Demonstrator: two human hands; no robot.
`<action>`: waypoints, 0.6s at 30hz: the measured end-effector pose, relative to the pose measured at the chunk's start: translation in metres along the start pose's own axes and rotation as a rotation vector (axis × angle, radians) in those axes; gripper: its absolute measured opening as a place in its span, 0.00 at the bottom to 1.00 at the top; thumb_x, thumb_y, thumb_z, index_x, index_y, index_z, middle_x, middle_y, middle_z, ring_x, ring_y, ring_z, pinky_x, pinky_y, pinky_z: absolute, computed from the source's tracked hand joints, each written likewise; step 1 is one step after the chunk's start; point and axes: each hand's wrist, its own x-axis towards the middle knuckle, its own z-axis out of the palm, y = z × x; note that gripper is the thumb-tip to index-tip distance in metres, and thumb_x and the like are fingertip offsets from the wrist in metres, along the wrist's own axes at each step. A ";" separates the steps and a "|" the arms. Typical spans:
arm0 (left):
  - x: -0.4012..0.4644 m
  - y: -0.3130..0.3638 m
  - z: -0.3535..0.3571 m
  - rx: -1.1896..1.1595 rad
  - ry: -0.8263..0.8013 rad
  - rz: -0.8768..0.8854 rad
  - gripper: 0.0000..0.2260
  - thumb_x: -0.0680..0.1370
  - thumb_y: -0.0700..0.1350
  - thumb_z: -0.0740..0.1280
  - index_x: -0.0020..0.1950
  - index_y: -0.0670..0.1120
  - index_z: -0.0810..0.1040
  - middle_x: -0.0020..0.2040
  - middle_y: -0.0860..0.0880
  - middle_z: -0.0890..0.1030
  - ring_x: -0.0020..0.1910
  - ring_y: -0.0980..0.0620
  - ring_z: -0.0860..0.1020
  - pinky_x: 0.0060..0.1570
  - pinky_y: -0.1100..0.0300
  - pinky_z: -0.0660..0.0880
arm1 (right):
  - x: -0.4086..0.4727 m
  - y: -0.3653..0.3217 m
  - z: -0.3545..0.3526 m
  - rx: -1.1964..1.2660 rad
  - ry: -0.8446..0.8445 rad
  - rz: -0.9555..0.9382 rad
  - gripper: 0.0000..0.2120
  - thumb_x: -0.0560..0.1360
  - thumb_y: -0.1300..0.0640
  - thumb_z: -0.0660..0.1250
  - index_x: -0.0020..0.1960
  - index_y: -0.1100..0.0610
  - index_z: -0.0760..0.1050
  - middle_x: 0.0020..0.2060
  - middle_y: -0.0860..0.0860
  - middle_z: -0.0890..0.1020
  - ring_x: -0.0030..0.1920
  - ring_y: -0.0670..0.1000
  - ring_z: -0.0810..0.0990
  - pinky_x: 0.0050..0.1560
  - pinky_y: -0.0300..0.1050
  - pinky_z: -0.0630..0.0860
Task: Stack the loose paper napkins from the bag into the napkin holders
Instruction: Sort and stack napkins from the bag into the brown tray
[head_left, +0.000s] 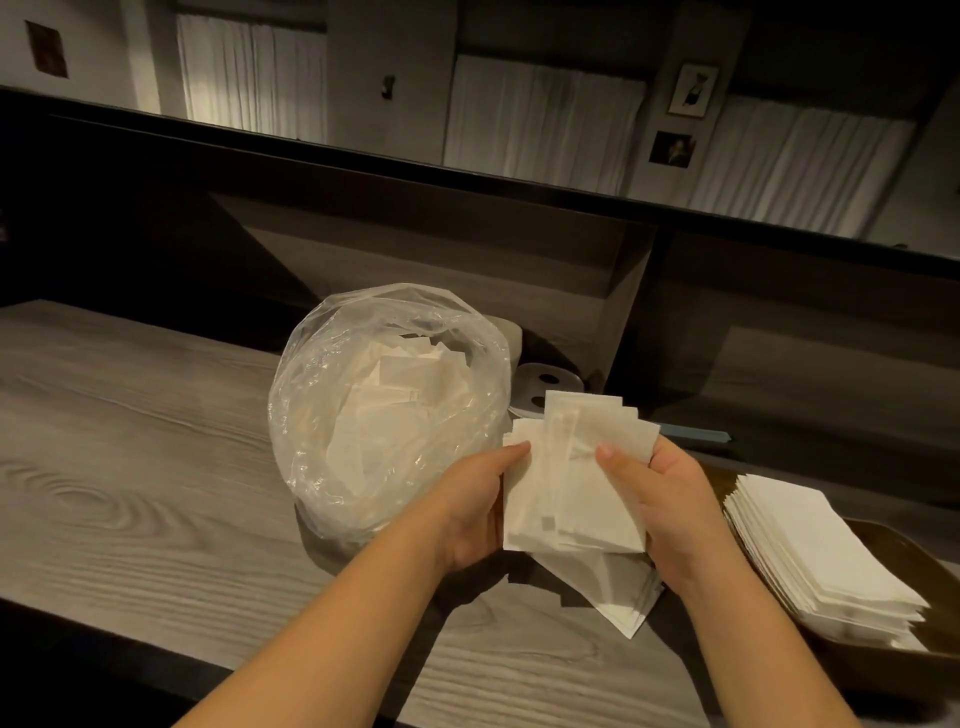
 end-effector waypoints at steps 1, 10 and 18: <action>0.000 0.001 0.000 -0.012 -0.001 -0.003 0.09 0.83 0.47 0.60 0.60 0.47 0.75 0.54 0.42 0.83 0.54 0.41 0.82 0.54 0.45 0.79 | 0.001 0.000 -0.001 0.014 0.016 0.005 0.12 0.76 0.56 0.70 0.59 0.49 0.75 0.52 0.51 0.82 0.52 0.54 0.82 0.47 0.53 0.82; -0.001 -0.003 0.000 0.063 -0.109 0.012 0.13 0.82 0.35 0.58 0.63 0.45 0.76 0.53 0.43 0.85 0.52 0.44 0.84 0.49 0.50 0.82 | -0.002 -0.003 0.000 0.035 0.019 -0.040 0.10 0.77 0.55 0.68 0.55 0.45 0.74 0.51 0.48 0.82 0.50 0.52 0.82 0.44 0.51 0.81; 0.002 -0.003 0.004 -0.077 -0.162 -0.040 0.20 0.82 0.59 0.59 0.69 0.50 0.73 0.56 0.41 0.83 0.56 0.42 0.82 0.46 0.50 0.82 | 0.009 0.015 0.017 -0.392 0.095 -0.147 0.10 0.77 0.54 0.69 0.49 0.42 0.70 0.54 0.48 0.78 0.48 0.44 0.77 0.43 0.39 0.76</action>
